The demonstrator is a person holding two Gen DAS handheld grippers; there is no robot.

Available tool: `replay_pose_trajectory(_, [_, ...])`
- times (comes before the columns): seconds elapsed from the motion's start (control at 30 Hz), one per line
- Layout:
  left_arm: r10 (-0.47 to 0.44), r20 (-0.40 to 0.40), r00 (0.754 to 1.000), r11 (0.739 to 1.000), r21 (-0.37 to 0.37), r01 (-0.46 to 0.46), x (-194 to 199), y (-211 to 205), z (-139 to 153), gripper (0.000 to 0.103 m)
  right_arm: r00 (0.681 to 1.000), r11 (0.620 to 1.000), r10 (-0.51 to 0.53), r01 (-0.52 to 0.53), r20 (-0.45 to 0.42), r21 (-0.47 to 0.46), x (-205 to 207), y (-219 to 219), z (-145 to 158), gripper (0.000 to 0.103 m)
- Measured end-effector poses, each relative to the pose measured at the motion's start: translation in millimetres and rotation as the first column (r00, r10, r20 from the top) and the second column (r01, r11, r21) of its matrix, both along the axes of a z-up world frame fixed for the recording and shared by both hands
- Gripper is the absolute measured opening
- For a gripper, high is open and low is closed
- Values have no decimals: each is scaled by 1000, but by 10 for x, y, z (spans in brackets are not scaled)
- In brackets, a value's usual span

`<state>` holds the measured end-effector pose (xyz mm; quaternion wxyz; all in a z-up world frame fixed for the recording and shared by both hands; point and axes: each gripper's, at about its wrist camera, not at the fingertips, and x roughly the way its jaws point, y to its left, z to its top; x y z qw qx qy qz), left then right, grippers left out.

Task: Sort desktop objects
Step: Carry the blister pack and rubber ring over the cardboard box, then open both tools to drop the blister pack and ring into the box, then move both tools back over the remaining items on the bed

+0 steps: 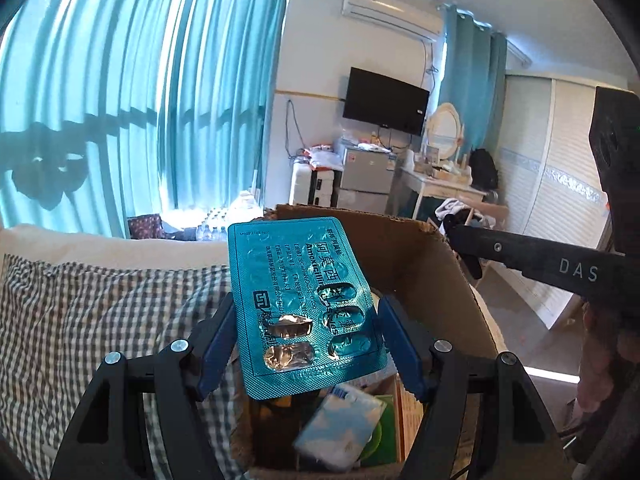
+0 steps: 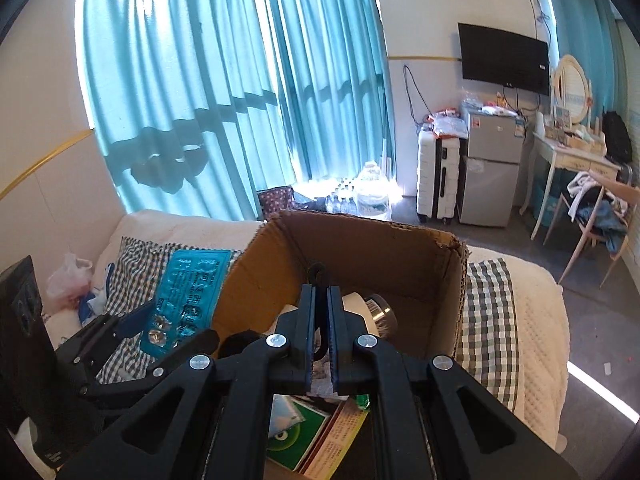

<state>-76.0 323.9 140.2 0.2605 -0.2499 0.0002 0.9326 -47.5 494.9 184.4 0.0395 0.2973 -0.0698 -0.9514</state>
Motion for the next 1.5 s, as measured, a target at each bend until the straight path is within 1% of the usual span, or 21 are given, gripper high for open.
replay_pose_trajectory(0.1, [4, 12, 1000, 1000, -14, -4, -136, 110, -79, 71, 1000, 1000, -22, 22, 12, 0, -91, 54, -91, 7])
replay_pose_trajectory(0.13, [9, 13, 1000, 1000, -23, -9, -147, 124, -105, 73, 1000, 1000, -28, 28, 13, 1, -107, 70, -120, 14])
replay_pose_trajectory(0.17, [15, 16, 1000, 999, -37, -14, -156, 123, -147, 79, 999, 999, -33, 33, 18, 2, -120, 81, -139, 28])
replay_pose_trajectory(0.2, [20, 17, 1000, 999, -50, -19, -171, 139, -174, 85, 999, 999, -42, 42, 24, 7, -131, 83, -159, 36])
replay_pose_trajectory(0.23, [41, 13, 999, 997, -68, -40, -182, 127, -199, 95, 998, 998, -58, 57, 25, 14, -130, 89, -166, 48])
replay_pose_trajectory(0.27, [57, 5, 998, 996, -73, -56, -170, 106, -213, 100, 997, 997, -72, 71, 21, 23, -122, 95, -163, 50])
replay_pose_trajectory(0.33, [75, -9, 997, 995, -64, -75, -141, 11, -213, 103, 997, 996, -79, 78, 15, 37, -99, 74, -150, 51])
replay_pose_trajectory(0.43, [85, 8, 996, 995, -56, -84, -111, -157, -181, 103, 997, 996, -81, 80, 11, 39, -67, 19, -129, 59])
replay_pose_trajectory(0.53, [110, 11, 994, 992, -60, -109, -49, -375, -112, 103, 998, 997, -67, 67, -6, 45, 7, -85, -81, 59])
replay_pose_trajectory(0.63, [143, -17, 990, 987, -73, -144, 44, -676, 10, 103, 999, 999, -29, 30, -21, 35, 118, -257, -31, 59])
replay_pose_trajectory(0.77, [214, -73, 974, 968, -115, -221, 216, -1131, 174, 103, 999, 998, 25, -22, -46, 59, 266, -604, 50, 59])
replay_pose_trajectory(0.83, [247, -85, 965, 960, -118, -256, 282, -1382, 238, 103, 997, 996, 54, -50, -61, 70, 323, -764, 79, 63])
replay_pose_trajectory(0.87, [264, -82, 961, 955, -114, -272, 310, -1482, 254, 103, 996, 995, 63, -58, -66, 76, 351, -837, 88, 65])
replay_pose_trajectory(1.0, [315, -56, 947, 944, -86, -319, 410, -1915, 296, 103, 989, 989, 118, -108, -91, 102, 486, -1222, 105, 66])
replay_pose_trajectory(1.1, [362, -54, 931, 927, -85, -365, 498, -2215, 287, 103, 983, 981, 157, -143, -99, 134, 545, -1494, 64, 66])
replay_pose_trajectory(1.2, [412, -56, 910, 904, -99, -415, 564, -2510, 220, 103, 978, 975, 191, -179, -84, 128, 556, -1711, -38, 66])
replay_pose_trajectory(1.3, [457, -58, 888, 879, -125, -461, 651, -2706, 60, 103, 972, 969, 228, -220, -64, 113, 543, -1894, -182, 66])
replay_pose_trajectory(1.33, [473, -46, 880, 870, -133, -475, 663, -2799, -33, 103, 970, 966, 236, -228, -56, 119, 533, -1962, -242, 66])
replay_pose_trajectory(1.4, [490, -20, 871, 862, -139, -488, 668, -2917, -198, 103, 969, 963, 246, -240, -36, 127, 512, -2069, -354, 66])
replay_pose_trajectory(1.5, [529, 33, 848, 843, -139, -520, 660, -3090, -559, 103, 964, 956, 264, -262, 0, 136, 450, -2218, -545, 66])
